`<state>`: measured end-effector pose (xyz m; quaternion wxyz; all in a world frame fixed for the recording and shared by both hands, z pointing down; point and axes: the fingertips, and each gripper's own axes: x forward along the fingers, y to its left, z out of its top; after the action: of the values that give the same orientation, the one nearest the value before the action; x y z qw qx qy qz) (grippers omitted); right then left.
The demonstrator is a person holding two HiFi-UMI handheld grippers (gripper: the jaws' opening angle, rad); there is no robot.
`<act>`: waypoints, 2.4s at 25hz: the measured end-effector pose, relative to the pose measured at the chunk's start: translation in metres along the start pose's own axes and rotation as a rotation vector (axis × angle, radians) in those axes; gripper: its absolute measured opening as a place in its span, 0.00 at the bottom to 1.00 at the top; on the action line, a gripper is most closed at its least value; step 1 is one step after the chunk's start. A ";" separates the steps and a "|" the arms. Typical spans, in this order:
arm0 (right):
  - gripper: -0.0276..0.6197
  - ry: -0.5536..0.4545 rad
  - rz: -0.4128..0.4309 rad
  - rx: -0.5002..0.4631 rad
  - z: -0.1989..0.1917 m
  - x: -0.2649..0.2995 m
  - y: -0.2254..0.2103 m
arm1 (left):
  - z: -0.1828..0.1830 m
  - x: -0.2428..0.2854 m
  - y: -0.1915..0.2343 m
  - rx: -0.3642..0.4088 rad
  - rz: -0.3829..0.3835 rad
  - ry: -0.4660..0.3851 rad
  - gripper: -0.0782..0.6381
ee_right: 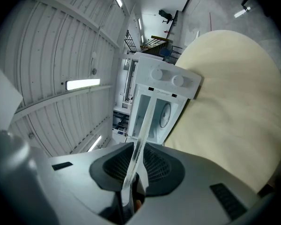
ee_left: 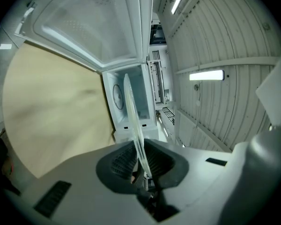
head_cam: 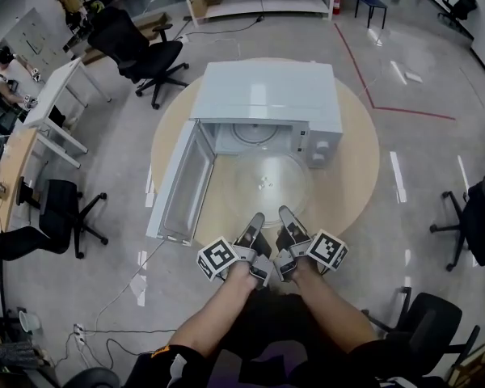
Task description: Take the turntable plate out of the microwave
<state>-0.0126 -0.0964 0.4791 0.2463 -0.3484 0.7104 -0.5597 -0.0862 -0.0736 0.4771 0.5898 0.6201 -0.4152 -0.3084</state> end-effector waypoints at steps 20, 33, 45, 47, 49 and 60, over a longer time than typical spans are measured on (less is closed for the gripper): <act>0.15 0.058 -0.085 0.019 -0.033 -0.067 -0.054 | -0.065 -0.037 0.055 -0.059 0.064 0.001 0.23; 0.15 0.081 -0.158 0.062 -0.046 -0.069 -0.111 | -0.075 -0.031 0.111 -0.090 0.140 0.014 0.23; 0.15 0.077 -0.184 0.080 -0.044 -0.058 -0.131 | -0.071 -0.020 0.128 -0.123 0.173 0.001 0.23; 0.15 0.078 -0.185 0.084 -0.044 -0.057 -0.132 | -0.070 -0.019 0.129 -0.125 0.176 -0.002 0.23; 0.15 0.081 -0.185 0.090 -0.043 -0.056 -0.133 | -0.068 -0.017 0.129 -0.127 0.181 -0.007 0.23; 0.15 0.144 -0.120 0.188 -0.050 -0.049 -0.133 | -0.058 -0.014 0.131 -0.141 0.219 -0.044 0.21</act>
<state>0.0102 -0.0450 0.6183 0.1923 -0.3247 0.6484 -0.6612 -0.0619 -0.0282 0.6116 0.6528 0.5213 -0.4705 -0.2842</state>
